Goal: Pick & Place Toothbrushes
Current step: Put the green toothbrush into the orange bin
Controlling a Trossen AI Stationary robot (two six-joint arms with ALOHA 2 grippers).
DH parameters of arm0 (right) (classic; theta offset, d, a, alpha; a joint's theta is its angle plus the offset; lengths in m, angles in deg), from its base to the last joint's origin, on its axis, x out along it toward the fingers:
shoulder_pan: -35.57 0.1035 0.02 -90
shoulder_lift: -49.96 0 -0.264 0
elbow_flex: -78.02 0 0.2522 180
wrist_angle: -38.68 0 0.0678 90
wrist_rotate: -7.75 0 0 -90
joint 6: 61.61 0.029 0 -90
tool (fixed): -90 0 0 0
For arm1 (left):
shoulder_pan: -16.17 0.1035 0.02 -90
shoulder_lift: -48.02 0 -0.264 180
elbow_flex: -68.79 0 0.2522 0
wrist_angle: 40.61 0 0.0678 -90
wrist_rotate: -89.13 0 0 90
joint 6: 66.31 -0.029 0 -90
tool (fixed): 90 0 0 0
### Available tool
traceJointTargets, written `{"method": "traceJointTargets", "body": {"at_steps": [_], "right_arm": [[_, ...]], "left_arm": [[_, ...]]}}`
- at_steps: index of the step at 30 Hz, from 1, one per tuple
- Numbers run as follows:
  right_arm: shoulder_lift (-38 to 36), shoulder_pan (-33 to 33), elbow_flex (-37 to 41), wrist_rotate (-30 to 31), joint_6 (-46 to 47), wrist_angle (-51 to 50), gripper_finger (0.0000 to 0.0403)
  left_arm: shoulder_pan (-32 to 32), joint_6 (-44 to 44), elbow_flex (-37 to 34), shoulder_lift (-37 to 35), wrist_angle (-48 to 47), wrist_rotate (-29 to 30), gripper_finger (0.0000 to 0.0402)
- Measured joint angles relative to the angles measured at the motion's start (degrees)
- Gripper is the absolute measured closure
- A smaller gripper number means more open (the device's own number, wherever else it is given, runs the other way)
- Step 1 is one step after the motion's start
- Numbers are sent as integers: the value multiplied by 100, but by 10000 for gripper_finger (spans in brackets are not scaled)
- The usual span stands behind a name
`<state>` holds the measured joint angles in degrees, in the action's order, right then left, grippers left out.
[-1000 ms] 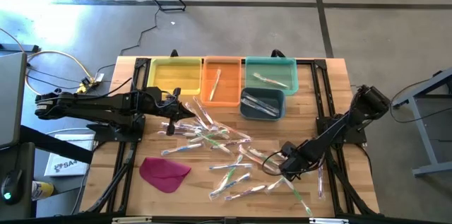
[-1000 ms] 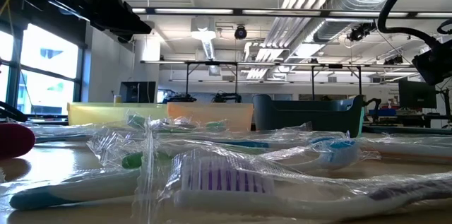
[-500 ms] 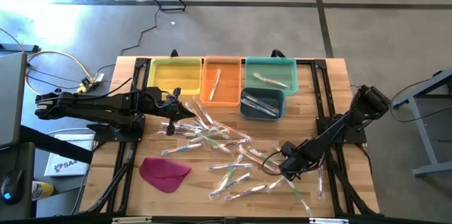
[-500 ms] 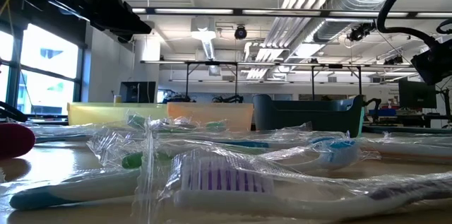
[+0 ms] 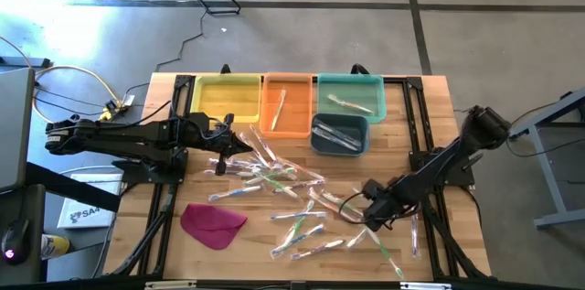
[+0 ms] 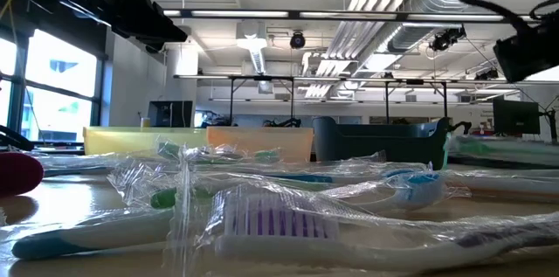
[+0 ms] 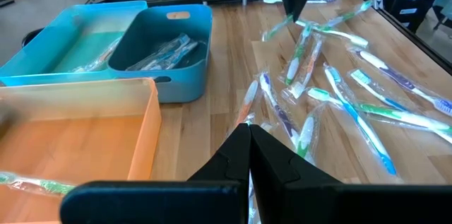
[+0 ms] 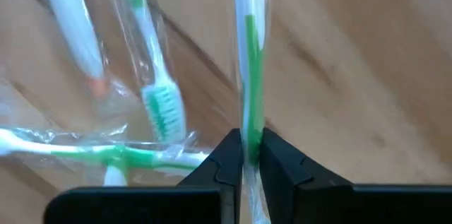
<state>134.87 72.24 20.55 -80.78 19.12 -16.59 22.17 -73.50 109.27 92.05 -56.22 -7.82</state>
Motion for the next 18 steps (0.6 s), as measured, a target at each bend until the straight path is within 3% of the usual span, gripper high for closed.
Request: {"method": "traceJointTargets", "body": {"at_steps": [11,18], "right_arm": [[-937,-121,-11,1040,-12,-106,375],[-1253,-506,-13,1899,-700,-75,376]], "left_arm": [[0,1,0,1,0,1,402],[-1,12,0,1,121,1,402]]}}
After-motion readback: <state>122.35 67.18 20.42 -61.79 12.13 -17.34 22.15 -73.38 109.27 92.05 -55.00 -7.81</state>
